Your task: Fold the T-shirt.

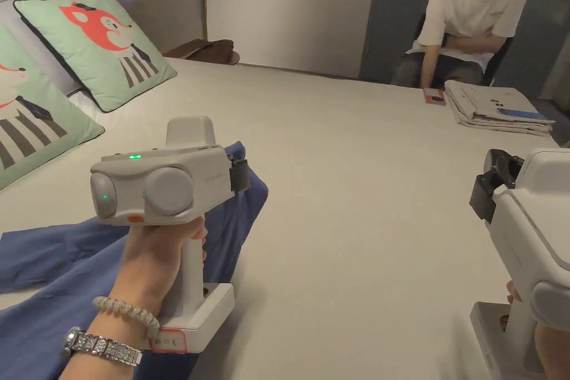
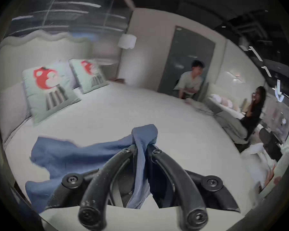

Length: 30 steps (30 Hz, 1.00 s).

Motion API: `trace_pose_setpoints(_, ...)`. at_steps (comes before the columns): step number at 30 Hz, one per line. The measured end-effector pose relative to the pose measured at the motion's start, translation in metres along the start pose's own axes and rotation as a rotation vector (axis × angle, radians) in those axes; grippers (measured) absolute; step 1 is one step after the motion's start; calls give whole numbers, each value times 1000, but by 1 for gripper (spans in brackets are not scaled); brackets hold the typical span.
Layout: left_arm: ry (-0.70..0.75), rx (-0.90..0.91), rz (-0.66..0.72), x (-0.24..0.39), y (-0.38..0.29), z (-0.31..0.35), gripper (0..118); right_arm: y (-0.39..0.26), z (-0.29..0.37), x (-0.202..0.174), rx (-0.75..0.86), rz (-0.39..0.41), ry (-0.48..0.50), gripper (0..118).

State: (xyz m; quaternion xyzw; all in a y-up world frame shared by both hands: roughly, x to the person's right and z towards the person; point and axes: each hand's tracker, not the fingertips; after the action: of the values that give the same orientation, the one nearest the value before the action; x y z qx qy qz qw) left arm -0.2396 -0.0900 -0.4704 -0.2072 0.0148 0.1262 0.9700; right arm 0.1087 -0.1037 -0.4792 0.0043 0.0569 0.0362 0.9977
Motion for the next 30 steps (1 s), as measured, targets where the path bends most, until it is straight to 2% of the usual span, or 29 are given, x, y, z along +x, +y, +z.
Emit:
trace_pose_setpoints(7, -353, -55, -94, 152, -24, -31, 6, 0, 46, 90, 6, 7, -193, 0)
trace_pose_setpoints(12, -524, -178, -154, 234, -76, -51, 6, -10, 77, 138, -20, 7, -296, 0)
trace_pose_setpoints(16, -553, -343, -200, 268, -140, -77, 6, -23, 94, 159, -50, 2, -340, 0)
trace_pose_setpoints(21, -542, -553, -223, 279, -217, -99, 6, -39, 102, 169, -87, -5, -362, 0)
trace_pose_setpoints(23, -534, -585, -225, 278, -234, -99, 7, -43, 101, 168, -96, -6, -360, 0)
trace_pose_setpoints(24, -538, -596, -221, 276, -239, -100, 15, -45, 101, 168, -101, -6, -359, 0)
trace_pose_setpoints(25, -540, -601, -213, 273, -242, -100, 29, -46, 100, 167, -104, -6, -357, 0)
trace_pose_setpoints(26, -540, -606, -204, 271, -243, -100, 50, -47, 99, 166, -107, -8, -355, 0)
trace_pose_setpoints(27, -540, -610, -200, 269, -243, -101, 82, -47, 97, 164, -110, -11, -351, 0)
trace_pose_setpoints(28, -541, -611, -188, 265, -241, -102, 98, -47, 96, 162, -110, -14, -346, 0)
trace_pose_setpoints(29, -550, -609, -178, 262, -236, -101, 103, -46, 95, 160, -108, -15, -342, 0)
trace_pose_setpoints(30, -555, -599, -172, 258, -228, -97, 103, -45, 95, 158, -103, -16, -336, 0)
